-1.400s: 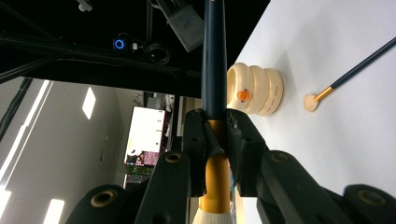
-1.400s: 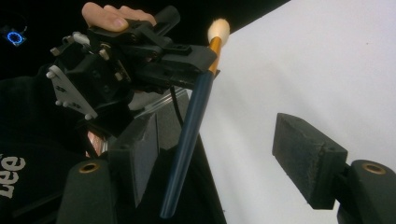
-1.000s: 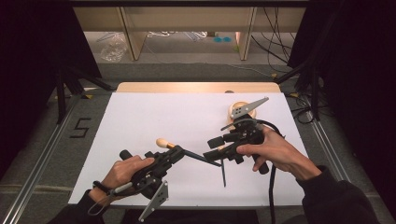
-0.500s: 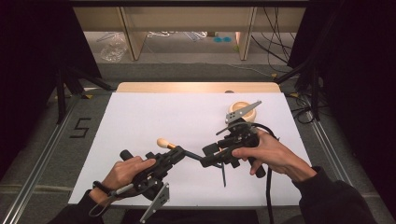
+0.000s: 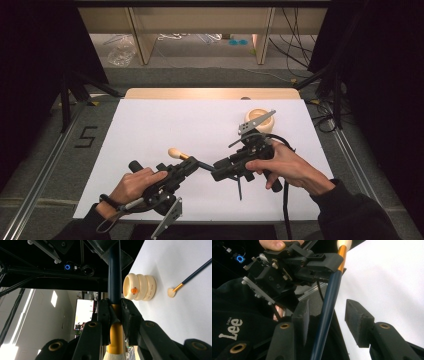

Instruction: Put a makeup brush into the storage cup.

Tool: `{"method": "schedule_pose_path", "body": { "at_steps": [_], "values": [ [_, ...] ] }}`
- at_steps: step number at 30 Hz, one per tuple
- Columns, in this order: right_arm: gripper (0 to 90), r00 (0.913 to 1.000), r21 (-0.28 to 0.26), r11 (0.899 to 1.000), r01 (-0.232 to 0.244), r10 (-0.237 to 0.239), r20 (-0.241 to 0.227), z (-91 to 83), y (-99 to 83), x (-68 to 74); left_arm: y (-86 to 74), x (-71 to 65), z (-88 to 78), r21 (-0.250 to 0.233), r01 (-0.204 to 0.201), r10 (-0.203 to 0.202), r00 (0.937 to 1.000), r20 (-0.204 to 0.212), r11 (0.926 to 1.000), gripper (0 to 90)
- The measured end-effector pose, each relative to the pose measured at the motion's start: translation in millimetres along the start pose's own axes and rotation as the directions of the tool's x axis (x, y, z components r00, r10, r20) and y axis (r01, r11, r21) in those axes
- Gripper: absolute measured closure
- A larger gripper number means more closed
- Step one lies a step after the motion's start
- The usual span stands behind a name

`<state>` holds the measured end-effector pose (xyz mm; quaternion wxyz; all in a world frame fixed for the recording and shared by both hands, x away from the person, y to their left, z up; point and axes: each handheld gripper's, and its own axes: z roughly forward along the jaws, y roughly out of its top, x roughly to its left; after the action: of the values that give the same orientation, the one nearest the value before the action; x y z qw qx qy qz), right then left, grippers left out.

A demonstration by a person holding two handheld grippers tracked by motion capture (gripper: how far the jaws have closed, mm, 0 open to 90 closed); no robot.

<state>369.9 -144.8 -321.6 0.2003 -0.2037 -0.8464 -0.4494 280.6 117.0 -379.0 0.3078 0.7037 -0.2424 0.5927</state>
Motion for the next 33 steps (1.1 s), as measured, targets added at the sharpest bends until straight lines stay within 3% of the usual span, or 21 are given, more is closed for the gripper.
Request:
{"method": "schedule_pose_path", "body": {
  "at_steps": [10,14,24,30,33],
  "values": [
    [64.6,0.9999,0.003,1.0,0.001,-0.001,-0.016,3.5,-1.7,-1.3,0.6,-0.9,-0.1,-0.001,0.001,-0.001,1.0,-0.005,1.0,78.3],
    [67.3,0.9998,0.003,1.0,-0.004,0.004,-0.018,3.7,-2.0,-1.9,1.6,0.6,-0.5,0.003,-0.037,0.037,0.9992,-0.014,0.9993,78.3],
    [72.5,0.9993,0.014,1.0,-0.019,0.02,-0.033,5.2,-1.3,-1.6,2.5,0.5,-1.1,0.0,-0.062,0.062,0.9979,-0.018,0.9981,78.3],
    [74.9,0.9995,0.024,1.0,-0.01,0.01,-0.031,7.7,-2.5,-2.4,4.0,-0.3,-1.1,-0.002,-0.109,0.109,0.9937,-0.025,0.994,78.3],
    [75.4,0.9988,0.033,0.999,-0.028,0.029,-0.039,7.9,-3.1,-2.6,4.5,-1.2,-1.2,-0.005,-0.122,0.122,0.9922,-0.024,0.9925,78.3]
  ]
}}
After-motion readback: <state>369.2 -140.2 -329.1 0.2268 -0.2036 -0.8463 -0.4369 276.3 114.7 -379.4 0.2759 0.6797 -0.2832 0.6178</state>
